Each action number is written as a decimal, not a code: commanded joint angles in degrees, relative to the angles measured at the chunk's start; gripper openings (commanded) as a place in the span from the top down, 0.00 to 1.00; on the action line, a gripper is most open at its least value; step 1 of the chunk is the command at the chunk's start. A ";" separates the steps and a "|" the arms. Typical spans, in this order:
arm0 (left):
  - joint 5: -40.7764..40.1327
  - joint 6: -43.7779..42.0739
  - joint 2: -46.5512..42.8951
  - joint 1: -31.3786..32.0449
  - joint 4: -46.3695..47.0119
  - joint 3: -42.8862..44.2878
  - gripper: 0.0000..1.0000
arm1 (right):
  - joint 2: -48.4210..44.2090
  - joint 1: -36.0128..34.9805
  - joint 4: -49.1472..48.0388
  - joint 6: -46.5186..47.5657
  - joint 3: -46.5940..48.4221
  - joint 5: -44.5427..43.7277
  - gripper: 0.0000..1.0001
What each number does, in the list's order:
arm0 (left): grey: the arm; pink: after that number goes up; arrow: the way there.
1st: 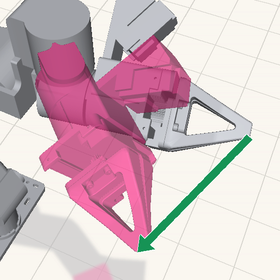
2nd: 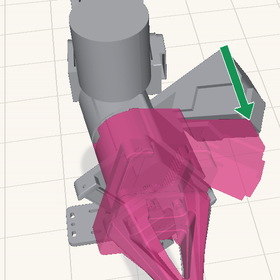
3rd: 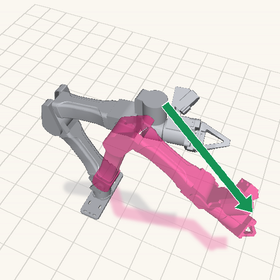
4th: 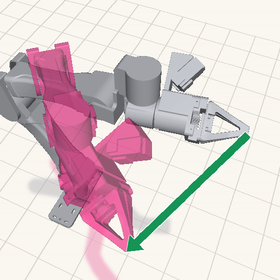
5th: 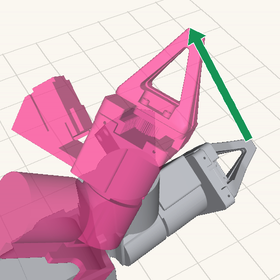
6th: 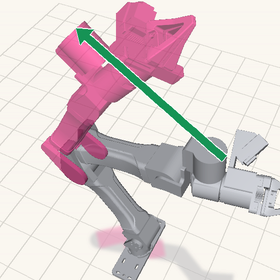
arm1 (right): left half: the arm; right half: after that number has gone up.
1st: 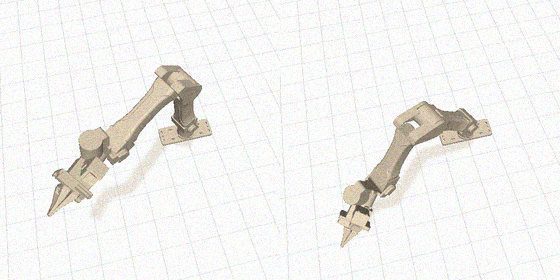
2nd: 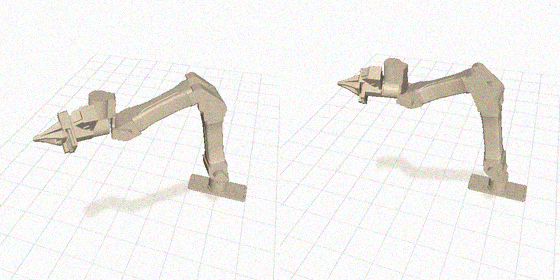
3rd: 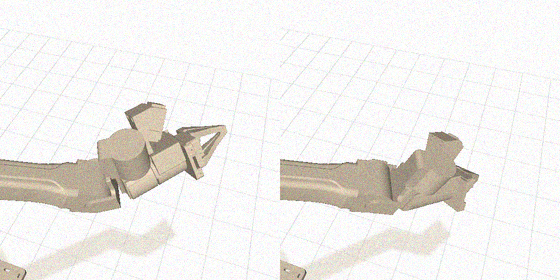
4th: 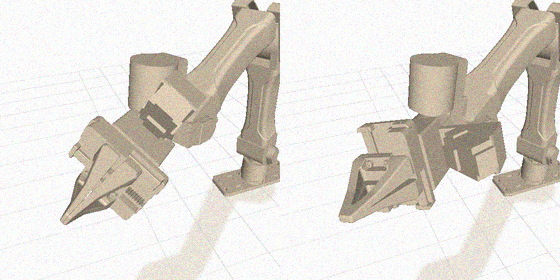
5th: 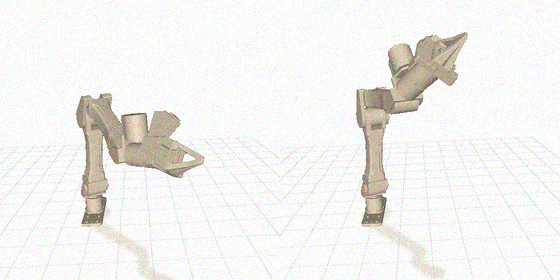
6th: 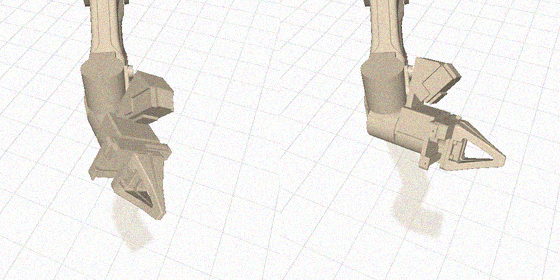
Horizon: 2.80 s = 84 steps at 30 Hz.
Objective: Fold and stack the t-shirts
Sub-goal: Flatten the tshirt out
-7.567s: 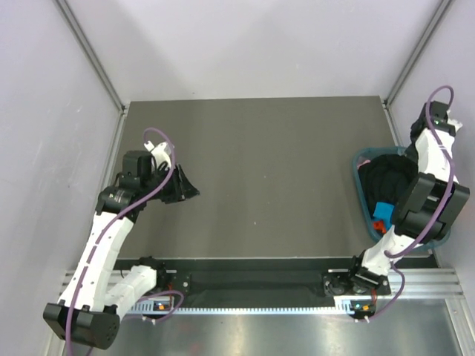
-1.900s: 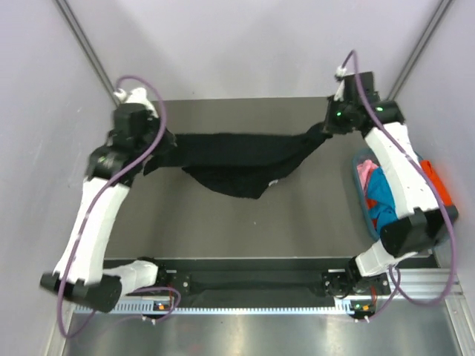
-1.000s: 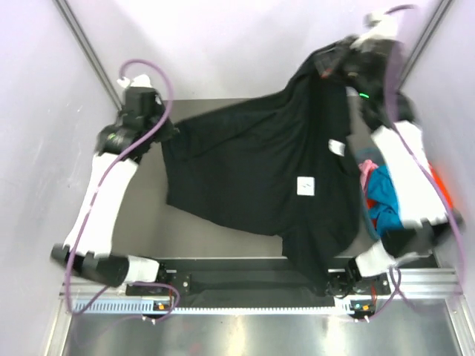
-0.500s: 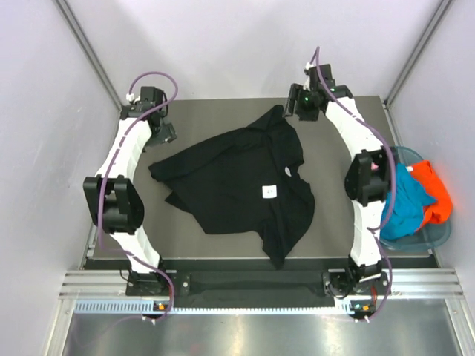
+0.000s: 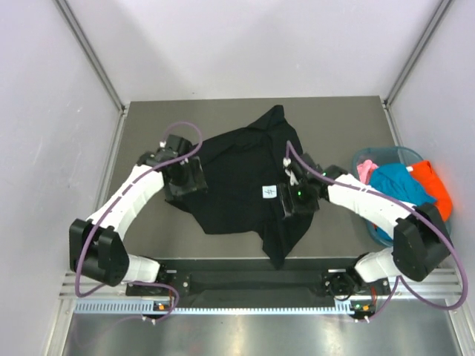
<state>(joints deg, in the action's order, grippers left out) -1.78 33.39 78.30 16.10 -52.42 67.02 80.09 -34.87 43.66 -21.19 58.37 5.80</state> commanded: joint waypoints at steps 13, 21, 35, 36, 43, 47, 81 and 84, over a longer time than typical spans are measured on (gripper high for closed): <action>-6.57 5.55 10.11 2.80 5.04 -4.89 0.24 | 10.51 -6.96 -12.54 -5.09 -6.43 -0.35 0.56; -10.25 0.37 19.16 2.71 7.78 1.34 0.78 | 11.93 -4.42 -9.12 -3.69 -2.65 -8.60 1.00; -16.14 -2.27 39.83 2.80 -5.14 36.87 0.31 | 24.84 13.87 2.91 12.22 25.36 -11.60 0.61; -15.97 -2.36 38.08 2.71 -4.97 34.86 0.30 | 23.80 13.78 4.05 12.66 25.65 -11.78 0.57; -7.91 -0.87 12.44 2.10 4.16 0.97 0.73 | 7.73 11.50 5.21 9.16 12.58 -6.52 0.54; -4.47 -0.16 8.45 0.69 10.49 -7.08 0.74 | 1.39 10.18 4.42 4.77 3.18 -4.05 0.55; -14.39 -1.04 -6.63 -3.79 1.54 -7.42 1.00 | 1.55 9.82 -1.55 -1.66 -8.09 3.33 0.54; -12.73 -1.31 -12.36 -3.79 2.41 -10.93 1.00 | 2.78 9.74 -5.07 -1.66 -9.76 5.26 0.57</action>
<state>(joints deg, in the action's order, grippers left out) -13.74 32.69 69.93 12.51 -46.76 59.94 81.97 -24.64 43.57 -22.17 49.39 7.51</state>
